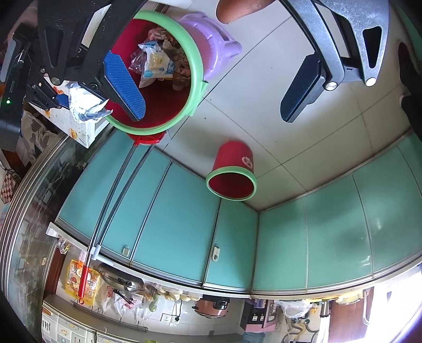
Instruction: Collect trash
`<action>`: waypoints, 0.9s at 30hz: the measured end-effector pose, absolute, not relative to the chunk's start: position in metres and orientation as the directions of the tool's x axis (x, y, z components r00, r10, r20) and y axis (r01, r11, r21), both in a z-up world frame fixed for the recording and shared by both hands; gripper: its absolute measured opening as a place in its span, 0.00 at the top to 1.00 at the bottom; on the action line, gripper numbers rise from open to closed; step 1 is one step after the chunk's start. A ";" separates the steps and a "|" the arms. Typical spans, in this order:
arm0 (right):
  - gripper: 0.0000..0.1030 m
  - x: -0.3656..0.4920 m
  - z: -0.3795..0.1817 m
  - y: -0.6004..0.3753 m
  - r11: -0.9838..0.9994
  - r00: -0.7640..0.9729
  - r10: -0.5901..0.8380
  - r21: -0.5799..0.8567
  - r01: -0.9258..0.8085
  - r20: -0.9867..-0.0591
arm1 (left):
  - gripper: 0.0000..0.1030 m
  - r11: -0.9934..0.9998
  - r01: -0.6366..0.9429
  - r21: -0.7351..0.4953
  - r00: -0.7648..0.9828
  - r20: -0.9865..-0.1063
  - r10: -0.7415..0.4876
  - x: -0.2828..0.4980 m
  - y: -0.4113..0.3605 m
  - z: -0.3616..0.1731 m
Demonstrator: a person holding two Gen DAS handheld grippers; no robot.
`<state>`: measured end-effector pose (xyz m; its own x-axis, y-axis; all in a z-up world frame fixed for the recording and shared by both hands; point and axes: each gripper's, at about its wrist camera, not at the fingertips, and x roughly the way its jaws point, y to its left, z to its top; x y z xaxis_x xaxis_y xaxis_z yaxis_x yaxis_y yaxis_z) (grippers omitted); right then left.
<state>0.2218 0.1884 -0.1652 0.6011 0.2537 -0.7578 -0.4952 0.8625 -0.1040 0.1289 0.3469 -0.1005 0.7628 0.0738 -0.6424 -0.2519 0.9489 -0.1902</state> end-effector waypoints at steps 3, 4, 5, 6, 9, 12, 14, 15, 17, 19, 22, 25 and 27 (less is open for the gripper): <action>0.45 0.222 -0.175 0.195 0.856 0.590 0.239 -0.120 -0.502 -0.771 | 0.00 0.946 -0.262 -0.192 0.761 -0.643 0.081 0.125 0.353 -0.102; 0.45 0.221 -0.178 0.197 0.855 0.586 0.234 -0.123 -0.504 -0.775 | 0.00 0.945 -0.266 -0.192 0.762 -0.642 0.084 0.124 0.355 -0.103; 0.45 0.220 -0.181 0.199 0.852 0.584 0.230 -0.129 -0.507 -0.778 | 0.00 0.943 -0.271 -0.193 0.761 -0.642 0.087 0.122 0.357 -0.103; 0.45 0.220 -0.184 0.201 0.849 0.582 0.223 -0.137 -0.510 -0.782 | 0.00 0.941 -0.275 -0.196 0.760 -0.643 0.088 0.121 0.358 -0.103; 0.45 0.221 -0.192 0.207 0.841 0.570 0.208 -0.152 -0.519 -0.795 | 0.00 0.938 -0.284 -0.199 0.759 -0.644 0.094 0.118 0.363 -0.105; 0.38 0.222 -0.199 0.212 0.832 0.562 0.199 -0.165 -0.530 -0.803 | 0.00 0.935 -0.288 -0.207 0.760 -0.644 0.092 0.115 0.366 -0.105; 0.35 0.223 -0.203 0.213 0.829 0.557 0.191 -0.170 -0.532 -0.809 | 0.00 0.934 -0.289 -0.209 0.760 -0.644 0.091 0.114 0.366 -0.106; 0.34 0.224 -0.204 0.214 0.829 0.558 0.184 -0.178 -0.530 -0.809 | 0.00 0.935 -0.288 -0.209 0.760 -0.644 0.089 0.114 0.366 -0.106; 0.31 0.225 -0.205 0.213 0.830 0.560 0.173 -0.186 -0.526 -0.810 | 0.00 0.937 -0.284 -0.205 0.760 -0.644 0.090 0.113 0.366 -0.106; 0.29 0.225 -0.203 0.210 0.833 0.561 0.169 -0.187 -0.521 -0.810 | 0.00 0.939 -0.279 -0.201 0.760 -0.644 0.088 0.113 0.364 -0.105; 0.19 0.223 -0.196 0.204 0.839 0.563 0.174 -0.178 -0.514 -0.808 | 0.00 0.943 -0.269 -0.194 0.762 -0.642 0.085 0.113 0.360 -0.103; 0.16 0.219 -0.185 0.195 0.841 0.578 0.176 -0.184 -0.508 -0.797 | 0.00 0.949 -0.257 -0.185 0.765 -0.639 0.082 0.116 0.352 -0.098; 0.16 0.216 -0.176 0.187 0.851 0.589 0.178 -0.177 -0.495 -0.788 | 0.00 0.952 -0.246 -0.180 0.768 -0.635 0.079 0.117 0.344 -0.092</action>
<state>0.2156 0.1872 -0.1758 0.5887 0.1783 -0.7884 -0.4951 0.8505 -0.1773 0.1173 0.3443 -0.0925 0.7685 0.0787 -0.6350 -0.2461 0.9524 -0.1798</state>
